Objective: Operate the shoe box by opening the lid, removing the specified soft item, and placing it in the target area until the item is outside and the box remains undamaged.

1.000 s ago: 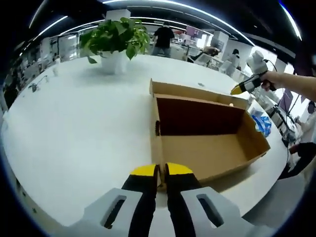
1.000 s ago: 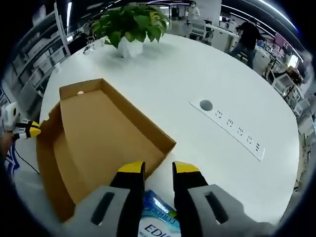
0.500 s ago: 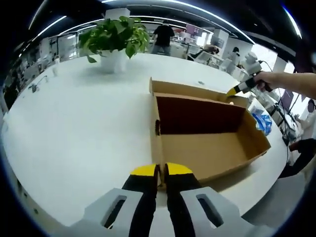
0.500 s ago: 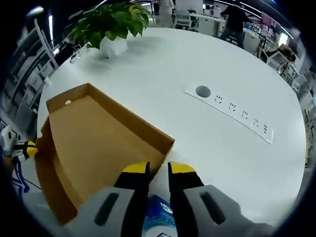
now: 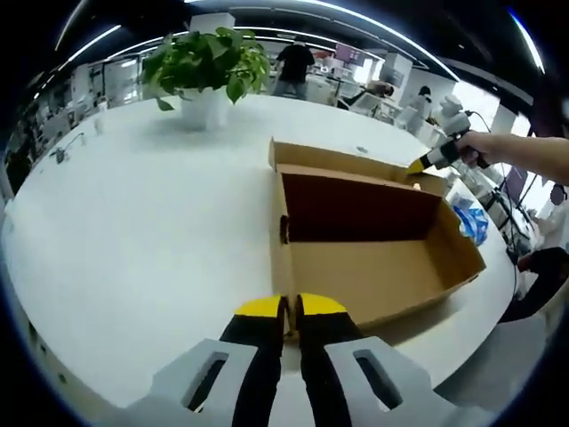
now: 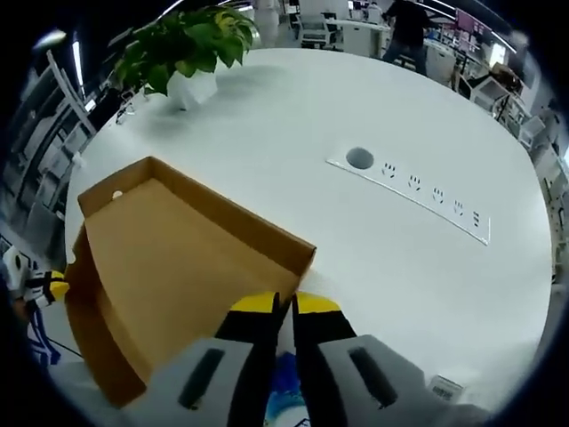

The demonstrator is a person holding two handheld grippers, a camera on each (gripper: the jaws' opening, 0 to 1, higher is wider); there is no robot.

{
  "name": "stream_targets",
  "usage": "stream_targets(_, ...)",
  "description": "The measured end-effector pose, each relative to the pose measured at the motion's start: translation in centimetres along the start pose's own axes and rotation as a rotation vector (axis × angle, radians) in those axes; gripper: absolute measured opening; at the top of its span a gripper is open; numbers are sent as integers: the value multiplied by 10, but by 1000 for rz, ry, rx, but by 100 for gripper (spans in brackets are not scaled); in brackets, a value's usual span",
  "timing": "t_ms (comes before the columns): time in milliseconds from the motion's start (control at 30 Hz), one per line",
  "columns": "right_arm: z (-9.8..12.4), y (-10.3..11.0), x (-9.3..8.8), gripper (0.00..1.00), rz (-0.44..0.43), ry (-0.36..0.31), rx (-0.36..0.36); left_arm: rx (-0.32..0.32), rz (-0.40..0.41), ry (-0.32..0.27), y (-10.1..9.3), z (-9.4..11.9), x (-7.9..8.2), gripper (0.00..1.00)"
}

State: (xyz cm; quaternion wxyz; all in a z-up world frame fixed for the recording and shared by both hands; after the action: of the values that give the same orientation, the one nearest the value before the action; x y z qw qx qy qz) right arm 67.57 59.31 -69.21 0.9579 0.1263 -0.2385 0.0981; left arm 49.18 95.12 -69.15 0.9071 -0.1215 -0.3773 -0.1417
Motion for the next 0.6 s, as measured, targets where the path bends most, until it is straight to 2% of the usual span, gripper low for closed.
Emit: stream_targets(600, 28, 8, 12, 1, 39, -107, -23, 1, 6, -6, -4, 3, -1, 2)
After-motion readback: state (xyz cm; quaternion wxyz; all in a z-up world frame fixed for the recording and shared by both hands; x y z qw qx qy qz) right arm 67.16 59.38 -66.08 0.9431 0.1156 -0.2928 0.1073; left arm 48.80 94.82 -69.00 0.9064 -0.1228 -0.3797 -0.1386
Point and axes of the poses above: the point that each gripper's makers call its tool centre point, and the gripper's own axes: z roughly backward along the fingers, y roughly to its left, x roughly out of its top, the point moved 5 cm from there along z, roughly backward along the fingers, and after that the axes turned 7 degrees about -z, right-handed, at the moved point
